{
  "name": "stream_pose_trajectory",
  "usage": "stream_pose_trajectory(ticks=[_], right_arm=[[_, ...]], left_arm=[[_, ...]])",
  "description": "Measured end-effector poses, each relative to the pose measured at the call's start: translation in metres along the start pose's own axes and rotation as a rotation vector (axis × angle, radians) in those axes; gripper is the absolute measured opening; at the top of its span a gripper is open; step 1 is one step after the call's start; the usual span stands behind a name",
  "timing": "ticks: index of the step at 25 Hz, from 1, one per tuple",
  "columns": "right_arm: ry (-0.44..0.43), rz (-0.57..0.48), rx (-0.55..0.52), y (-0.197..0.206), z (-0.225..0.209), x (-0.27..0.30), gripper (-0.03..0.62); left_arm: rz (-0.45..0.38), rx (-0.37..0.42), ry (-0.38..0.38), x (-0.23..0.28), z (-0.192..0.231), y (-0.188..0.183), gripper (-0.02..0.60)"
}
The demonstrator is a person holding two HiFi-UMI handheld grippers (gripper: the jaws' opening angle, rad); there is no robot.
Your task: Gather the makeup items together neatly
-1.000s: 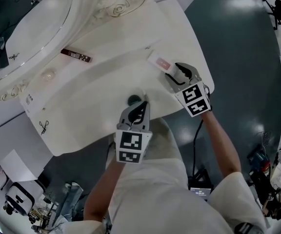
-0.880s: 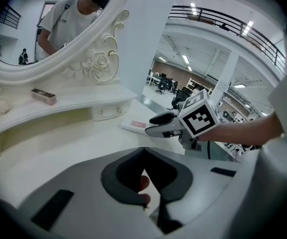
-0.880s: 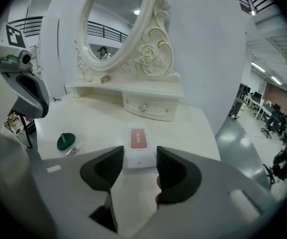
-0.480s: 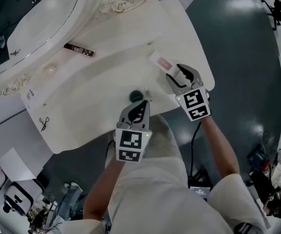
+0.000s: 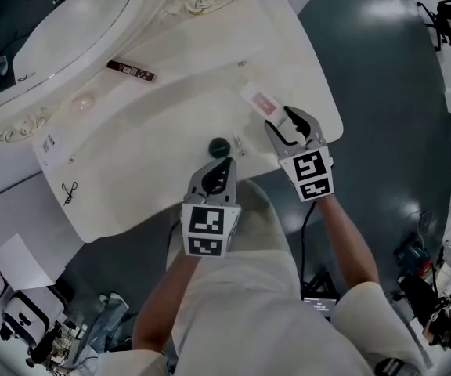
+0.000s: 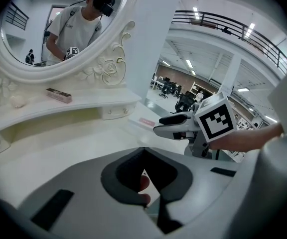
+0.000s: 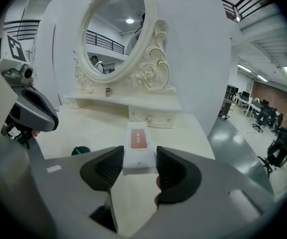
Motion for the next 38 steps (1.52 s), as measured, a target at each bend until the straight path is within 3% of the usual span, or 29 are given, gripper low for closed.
stream_pose_trajectory(ticks=[9, 20, 38], right_arm=[[0.07, -0.032, 0.07, 0.006, 0.012, -0.017, 0.202], [0.202, -0.062, 0.191, 0.028, 0.018, -0.025, 0.204], [0.301, -0.038, 0.325, 0.077, 0.039, -0.025, 0.204]], left_arm=[[-0.026, -0.044, -0.028, -0.011, 0.005, 0.012, -0.005], [-0.022, -0.043, -0.03, -0.013, 0.012, 0.023, -0.005], [0.011, -0.034, -0.002, -0.019, 0.007, 0.04, -0.005]])
Point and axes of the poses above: the fingertips, and each gripper's own axes: x forward along the fingers, z to its left, y out of its underside, the point moved 1 cm from there along -x, backward along the fingers, and after that the axes turned 10 degrees about x, right-handed, at the moved point
